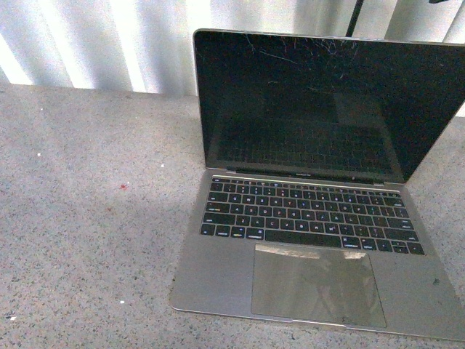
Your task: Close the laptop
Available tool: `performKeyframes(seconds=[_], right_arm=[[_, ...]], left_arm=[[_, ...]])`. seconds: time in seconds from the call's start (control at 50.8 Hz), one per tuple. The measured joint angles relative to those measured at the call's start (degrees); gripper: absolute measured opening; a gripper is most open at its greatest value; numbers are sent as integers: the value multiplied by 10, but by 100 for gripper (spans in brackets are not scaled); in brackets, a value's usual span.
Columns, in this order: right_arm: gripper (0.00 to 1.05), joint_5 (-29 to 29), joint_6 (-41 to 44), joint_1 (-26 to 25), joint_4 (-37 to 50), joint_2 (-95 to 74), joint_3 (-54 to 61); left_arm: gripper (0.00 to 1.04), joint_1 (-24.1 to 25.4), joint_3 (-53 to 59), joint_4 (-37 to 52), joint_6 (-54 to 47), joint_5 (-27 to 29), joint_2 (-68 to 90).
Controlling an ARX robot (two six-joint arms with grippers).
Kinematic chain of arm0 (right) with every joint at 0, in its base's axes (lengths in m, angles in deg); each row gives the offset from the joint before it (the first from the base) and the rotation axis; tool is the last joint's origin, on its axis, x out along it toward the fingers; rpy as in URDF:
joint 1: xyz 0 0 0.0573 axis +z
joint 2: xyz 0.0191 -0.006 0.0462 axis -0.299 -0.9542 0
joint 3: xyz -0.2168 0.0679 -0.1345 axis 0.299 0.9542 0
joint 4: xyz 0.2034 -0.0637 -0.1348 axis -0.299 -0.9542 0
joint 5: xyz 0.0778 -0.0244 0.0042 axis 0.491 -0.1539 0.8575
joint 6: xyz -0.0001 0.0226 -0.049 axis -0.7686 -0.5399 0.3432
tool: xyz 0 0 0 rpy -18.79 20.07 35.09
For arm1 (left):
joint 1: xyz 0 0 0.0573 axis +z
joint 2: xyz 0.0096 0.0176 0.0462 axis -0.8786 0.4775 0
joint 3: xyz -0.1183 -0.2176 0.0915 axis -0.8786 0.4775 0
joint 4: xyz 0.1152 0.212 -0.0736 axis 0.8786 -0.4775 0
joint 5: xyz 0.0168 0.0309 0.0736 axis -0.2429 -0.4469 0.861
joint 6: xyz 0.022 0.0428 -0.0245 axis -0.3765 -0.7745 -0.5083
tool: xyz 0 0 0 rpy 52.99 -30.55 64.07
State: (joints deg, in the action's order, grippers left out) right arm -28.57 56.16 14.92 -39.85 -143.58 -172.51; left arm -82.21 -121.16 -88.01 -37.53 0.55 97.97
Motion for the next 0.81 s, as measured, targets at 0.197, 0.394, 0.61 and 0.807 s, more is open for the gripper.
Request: performKeyframes(seconds=[0.197,0.394,0.61,0.807], right_arm=[[3,-1,-34,9,-63,-7,-26],[3,-7,-64,20,-138,-10,-36],[3,-22,-73,28,-160,-13,-35],[3,-28,-73,28,-159,-16,-25]], left_arm=[[4,-7,-19,-40,3,7,10],[4,-15,-23,-56,3,17,14],[4,-20,-10,-50,2,23,15],[4,-22,12,-36,-1,29,16]])
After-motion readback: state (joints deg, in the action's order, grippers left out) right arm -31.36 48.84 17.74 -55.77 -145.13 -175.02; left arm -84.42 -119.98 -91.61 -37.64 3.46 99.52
